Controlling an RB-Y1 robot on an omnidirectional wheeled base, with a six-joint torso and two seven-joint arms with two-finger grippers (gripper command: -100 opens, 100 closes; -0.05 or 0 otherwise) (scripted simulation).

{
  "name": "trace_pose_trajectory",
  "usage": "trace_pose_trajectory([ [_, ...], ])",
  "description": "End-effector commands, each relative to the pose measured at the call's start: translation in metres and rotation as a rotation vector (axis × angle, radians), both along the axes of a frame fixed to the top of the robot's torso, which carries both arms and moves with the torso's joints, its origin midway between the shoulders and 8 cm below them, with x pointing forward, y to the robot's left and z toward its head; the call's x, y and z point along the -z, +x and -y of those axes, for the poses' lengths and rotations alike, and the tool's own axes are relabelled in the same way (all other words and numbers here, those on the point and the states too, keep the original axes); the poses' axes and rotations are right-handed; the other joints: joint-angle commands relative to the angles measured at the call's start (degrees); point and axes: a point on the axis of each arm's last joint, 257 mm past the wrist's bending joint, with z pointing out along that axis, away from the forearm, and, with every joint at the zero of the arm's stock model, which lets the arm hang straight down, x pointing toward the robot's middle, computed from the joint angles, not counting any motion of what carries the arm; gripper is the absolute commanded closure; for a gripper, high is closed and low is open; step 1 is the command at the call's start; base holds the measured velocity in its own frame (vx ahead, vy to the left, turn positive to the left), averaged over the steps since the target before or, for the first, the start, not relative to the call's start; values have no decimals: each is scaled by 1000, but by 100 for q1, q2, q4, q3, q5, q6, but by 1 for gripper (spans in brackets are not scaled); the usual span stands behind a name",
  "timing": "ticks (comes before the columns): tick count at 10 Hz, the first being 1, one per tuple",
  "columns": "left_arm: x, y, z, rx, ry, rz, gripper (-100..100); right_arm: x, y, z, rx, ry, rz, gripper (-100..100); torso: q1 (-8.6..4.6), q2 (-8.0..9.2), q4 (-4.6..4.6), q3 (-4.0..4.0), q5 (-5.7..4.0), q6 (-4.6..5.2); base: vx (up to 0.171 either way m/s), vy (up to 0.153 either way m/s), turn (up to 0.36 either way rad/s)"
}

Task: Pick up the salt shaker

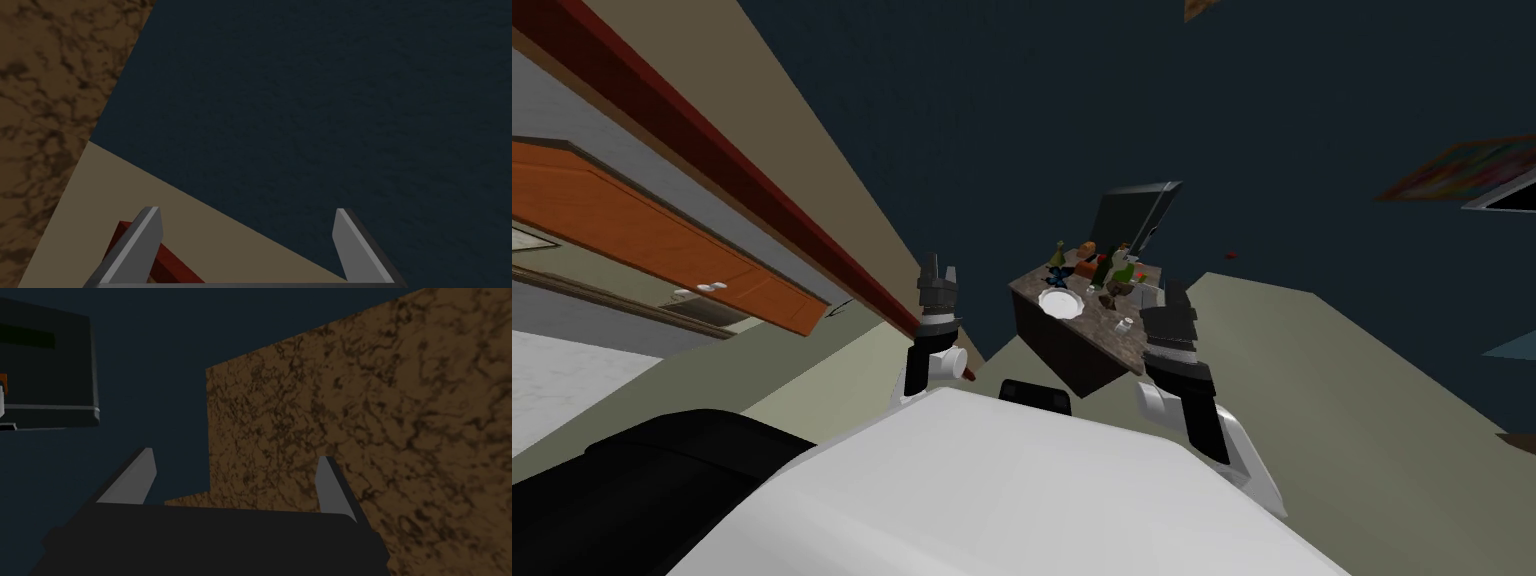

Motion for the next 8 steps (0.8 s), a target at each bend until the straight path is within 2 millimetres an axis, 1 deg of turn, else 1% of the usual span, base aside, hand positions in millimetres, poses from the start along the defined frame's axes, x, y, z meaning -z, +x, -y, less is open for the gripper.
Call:
trace_pose_trajectory([
  [1,0,0,0,0,0,0,0,8,5,5,41,-80,-16,-100,0,0,0,0,0,0,67,48,-88],
  [6,0,0,0,0,0,0,0,37,22,33,203,-331,-72,-100,12,-10,-2,-6,3,-1,77,62,-115],
  [7,0,0,0,0,0,0,0,37,22,33,204,-334,-71,-100,8,-8,-2,-5,2,-1,48,45,-40],
  [8,0,0,0,0,0,0,0,44,25,41,241,-386,-85,-100,4,0,0,-1,1,-2,52,41,-99],
])
